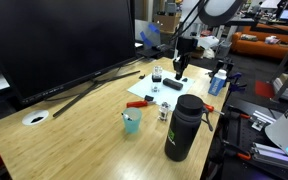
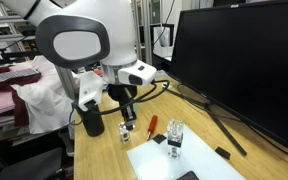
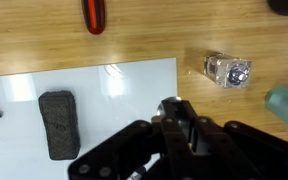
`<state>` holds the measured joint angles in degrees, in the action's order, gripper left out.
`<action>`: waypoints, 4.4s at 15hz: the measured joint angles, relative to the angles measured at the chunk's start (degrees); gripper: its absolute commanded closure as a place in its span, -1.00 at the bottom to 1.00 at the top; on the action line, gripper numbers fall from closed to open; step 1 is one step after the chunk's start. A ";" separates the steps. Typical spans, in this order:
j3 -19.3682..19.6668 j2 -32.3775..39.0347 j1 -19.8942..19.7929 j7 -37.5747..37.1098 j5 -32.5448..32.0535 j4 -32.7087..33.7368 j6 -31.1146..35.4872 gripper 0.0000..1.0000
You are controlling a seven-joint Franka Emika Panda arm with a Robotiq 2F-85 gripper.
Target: Put the silver lid on the crystal column
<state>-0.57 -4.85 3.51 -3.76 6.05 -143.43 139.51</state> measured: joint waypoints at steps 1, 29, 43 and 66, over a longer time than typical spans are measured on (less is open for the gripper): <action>0.00 0.00 0.00 0.00 0.01 0.00 0.02 0.75; -0.13 0.08 0.01 -0.87 -0.14 1.94 0.02 0.94; 1.52 11.89 -2.44 -3.16 -6.19 20.36 -7.82 0.94; 2.92 23.16 -3.44 -3.14 -3.56 31.91 -10.51 0.94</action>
<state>2.35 18.32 0.07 -6.90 2.49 -111.52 129.00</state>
